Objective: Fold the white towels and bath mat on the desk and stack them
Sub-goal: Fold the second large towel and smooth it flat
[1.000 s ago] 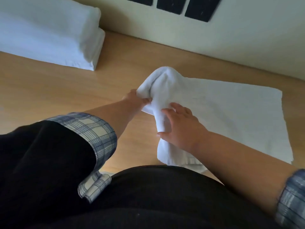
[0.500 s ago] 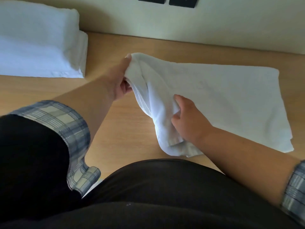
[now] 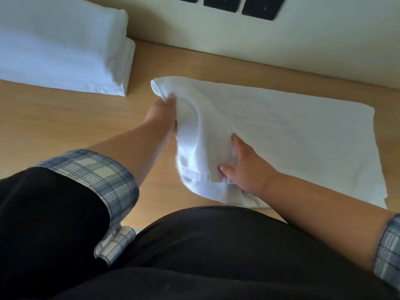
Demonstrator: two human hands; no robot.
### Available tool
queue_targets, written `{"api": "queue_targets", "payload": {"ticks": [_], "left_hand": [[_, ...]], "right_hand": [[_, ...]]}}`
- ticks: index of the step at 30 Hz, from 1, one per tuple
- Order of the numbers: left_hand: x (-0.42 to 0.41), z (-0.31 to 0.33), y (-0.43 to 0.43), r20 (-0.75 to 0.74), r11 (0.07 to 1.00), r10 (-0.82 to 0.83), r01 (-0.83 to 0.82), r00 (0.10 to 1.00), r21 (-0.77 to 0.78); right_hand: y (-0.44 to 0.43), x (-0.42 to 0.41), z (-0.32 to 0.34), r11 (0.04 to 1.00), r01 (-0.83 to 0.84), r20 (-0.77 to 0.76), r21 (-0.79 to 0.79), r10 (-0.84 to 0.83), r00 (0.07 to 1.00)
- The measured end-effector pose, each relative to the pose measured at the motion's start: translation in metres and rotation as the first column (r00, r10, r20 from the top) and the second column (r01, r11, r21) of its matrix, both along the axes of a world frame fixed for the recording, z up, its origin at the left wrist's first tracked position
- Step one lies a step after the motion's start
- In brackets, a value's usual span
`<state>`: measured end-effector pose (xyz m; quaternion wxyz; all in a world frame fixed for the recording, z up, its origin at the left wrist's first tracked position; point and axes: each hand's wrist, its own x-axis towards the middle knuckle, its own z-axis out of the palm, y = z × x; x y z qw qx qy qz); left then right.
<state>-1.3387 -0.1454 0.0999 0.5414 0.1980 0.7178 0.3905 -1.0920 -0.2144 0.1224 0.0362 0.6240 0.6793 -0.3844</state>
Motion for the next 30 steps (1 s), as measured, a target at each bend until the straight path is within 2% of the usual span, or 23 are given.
{"api": "queue_targets", "payload": {"ticks": [2,4,5,7,9,10,13,15,17,19,21,23,25,28,30], "left_hand": [[-0.015,0.003,0.010,0.202,0.994,0.085,-0.070,0.976,-0.079],[-0.031,0.004,0.000,0.332,0.990,-0.039,0.082,0.943,-0.116],[-0.037,0.002,-0.015,0.336,0.973,-0.128,0.183,0.933,-0.140],[-0.047,-0.008,-0.054,0.176,0.899,-0.353,0.385,0.919,-0.209],[-0.051,-0.018,-0.088,-0.003,0.838,-0.507,0.492,0.862,-0.237],[-0.051,-0.021,-0.096,-0.027,0.853,-0.491,0.474,0.871,-0.217],[-0.050,-0.015,-0.090,0.007,0.956,-0.280,0.279,0.960,-0.093],[-0.054,-0.009,-0.069,-0.070,0.978,-0.209,0.207,0.975,-0.033],[-0.064,-0.005,-0.057,-0.154,0.978,-0.209,0.205,0.966,-0.042],[-0.074,-0.004,-0.061,-0.257,0.948,-0.309,0.275,0.916,-0.160],[-0.076,-0.008,-0.079,-0.393,0.877,-0.469,0.367,0.791,-0.309],[-0.073,-0.015,-0.097,-0.489,0.855,-0.513,0.370,0.706,-0.363],[-0.070,-0.019,-0.111,-0.567,0.875,-0.481,0.331,0.669,-0.352],[-0.071,-0.019,-0.117,-0.688,0.933,-0.357,0.267,0.632,-0.239],[-0.068,-0.016,-0.116,-0.636,0.930,-0.365,0.297,0.680,-0.217]], "right_hand": [[-0.003,0.002,-0.003,0.996,-0.066,-0.008,-0.052,0.066,0.998],[-0.006,0.002,-0.005,0.980,-0.175,0.002,-0.096,0.176,0.984],[-0.007,0.001,-0.006,0.963,-0.249,0.030,-0.103,0.253,0.967],[-0.009,-0.003,-0.008,0.909,-0.402,0.136,-0.114,0.415,0.900],[-0.011,-0.004,-0.011,0.865,-0.479,0.237,-0.146,0.501,0.832],[-0.013,-0.005,-0.012,0.855,-0.495,0.274,-0.157,0.519,0.810],[-0.015,-0.011,-0.016,0.839,-0.529,0.362,-0.127,0.536,0.763],[-0.013,-0.019,-0.018,0.841,-0.537,0.401,-0.060,0.513,0.759],[-0.009,-0.027,-0.018,0.849,-0.529,0.420,0.006,0.478,0.772],[-0.007,-0.035,-0.019,0.836,-0.546,0.427,0.053,0.475,0.769],[-0.010,-0.043,-0.020,0.794,-0.599,0.440,0.104,0.503,0.744],[-0.013,-0.052,-0.024,0.753,-0.640,0.437,0.154,0.528,0.728],[-0.013,-0.061,-0.029,0.734,-0.652,0.436,0.189,0.532,0.726],[-0.007,-0.068,-0.034,0.706,-0.668,0.479,0.236,0.514,0.712],[-0.005,-0.071,-0.035,0.672,-0.692,0.517,0.265,0.507,0.690]]}}
